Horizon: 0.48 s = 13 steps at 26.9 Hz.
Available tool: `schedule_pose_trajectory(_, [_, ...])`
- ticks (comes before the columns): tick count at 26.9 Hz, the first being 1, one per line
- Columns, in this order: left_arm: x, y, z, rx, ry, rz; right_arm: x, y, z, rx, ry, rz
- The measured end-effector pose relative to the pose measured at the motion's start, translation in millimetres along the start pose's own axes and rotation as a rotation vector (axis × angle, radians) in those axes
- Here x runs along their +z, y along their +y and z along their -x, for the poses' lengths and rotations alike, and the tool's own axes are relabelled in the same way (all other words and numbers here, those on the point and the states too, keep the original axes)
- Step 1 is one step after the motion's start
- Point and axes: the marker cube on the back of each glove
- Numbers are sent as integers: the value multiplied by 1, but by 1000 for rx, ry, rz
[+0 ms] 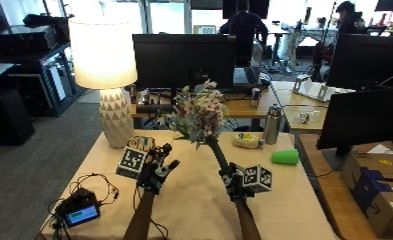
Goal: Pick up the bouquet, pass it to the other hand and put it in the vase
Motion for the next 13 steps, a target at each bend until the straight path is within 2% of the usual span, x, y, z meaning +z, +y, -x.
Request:
schedule_pose_trajectory(2, [8, -13, -13, 8, 199, -41, -12, 0, 24, -42, -154, -39])
schedule_pose_trajectory(4, [18, -26, -25, -8, 312, -52, -20, 0, 45, -94, -298, -62])
schedule_pose_trajectory(9, [50, -60, -47, 30, 493, 55, -23, 3, 87, -272, -624, -70])
schedule_pose_trajectory(13, [75, -79, -72, 45, 543, 147, -18, 13, 107, -314, -712, -56])
